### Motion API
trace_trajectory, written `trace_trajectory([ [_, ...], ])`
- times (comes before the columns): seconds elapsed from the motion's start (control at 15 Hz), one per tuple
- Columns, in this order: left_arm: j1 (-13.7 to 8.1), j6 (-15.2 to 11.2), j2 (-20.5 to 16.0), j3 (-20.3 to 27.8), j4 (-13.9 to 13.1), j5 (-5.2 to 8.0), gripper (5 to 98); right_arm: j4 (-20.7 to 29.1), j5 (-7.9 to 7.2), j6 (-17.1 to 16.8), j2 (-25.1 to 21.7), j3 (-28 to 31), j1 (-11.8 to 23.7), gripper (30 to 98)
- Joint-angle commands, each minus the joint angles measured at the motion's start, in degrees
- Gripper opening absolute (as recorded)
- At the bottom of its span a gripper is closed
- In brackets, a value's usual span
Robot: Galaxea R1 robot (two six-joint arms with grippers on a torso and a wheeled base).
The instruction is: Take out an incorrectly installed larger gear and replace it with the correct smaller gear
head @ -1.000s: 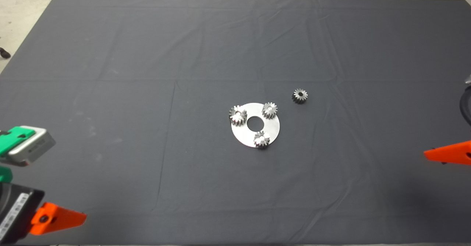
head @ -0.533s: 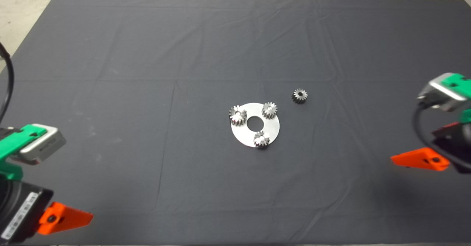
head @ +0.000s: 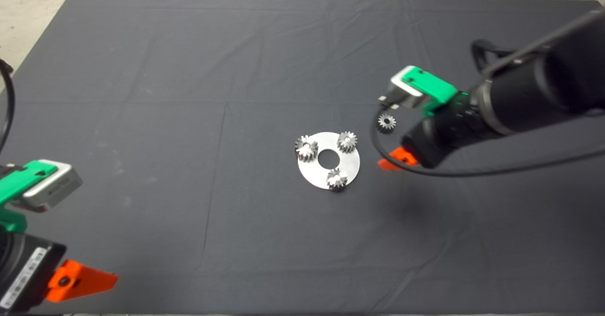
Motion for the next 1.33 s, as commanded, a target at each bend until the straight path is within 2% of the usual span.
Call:
trace_trajectory([
  [0.0,-0.6,0.2,-0.1,0.7,-1.1,0.06,98.2,-12.3,0.93,-2.0,9.7,-7.1,-5.8,97.7],
  [0.07,-0.6,0.2,-0.1,0.7,-1.1,0.06,98.2,-14.9,2.61,-2.0,10.7,-8.5,-7.5,97.7],
  [0.27,-0.6,0.2,-0.1,0.6,-1.1,0.06,98.2,-19.4,11.81,-2.6,11.5,-13.8,-14.0,97.7],
  [0.33,-0.6,0.2,-0.1,0.6,-1.1,0.06,98.2,-20.1,13.84,-3.0,12.4,-16.1,-15.6,97.7],
  [0.6,-0.6,0.2,0.0,0.6,-1.1,0.06,98.2,-23.9,14.02,-7.8,18.3,-23.2,-18.2,97.7],
  [0.87,-0.6,0.2,-0.3,0.6,-1.1,0.15,98.2,-26.7,13.62,-9.2,18.7,-24.3,-18.2,97.7],
  [0.93,-0.6,0.2,-0.3,0.6,-1.1,0.15,98.2,-27.8,13.25,-9.2,18.5,-24.1,-18.2,97.7],
  [1.0,-0.6,0.2,-0.3,0.6,-1.1,0.15,98.2,-29.0,11.47,-9.5,18.6,-23.8,-18.1,97.7],
  [1.07,-0.6,0.2,-0.3,0.6,-1.1,0.15,98.2,-30.2,10.52,-9.8,18.7,-23.8,-18.2,97.7],
  [1.27,-0.6,0.2,-0.3,0.6,-1.1,0.15,98.2,-33.1,9.63,-11.5,18.1,-24.0,-18.7,97.7],
])
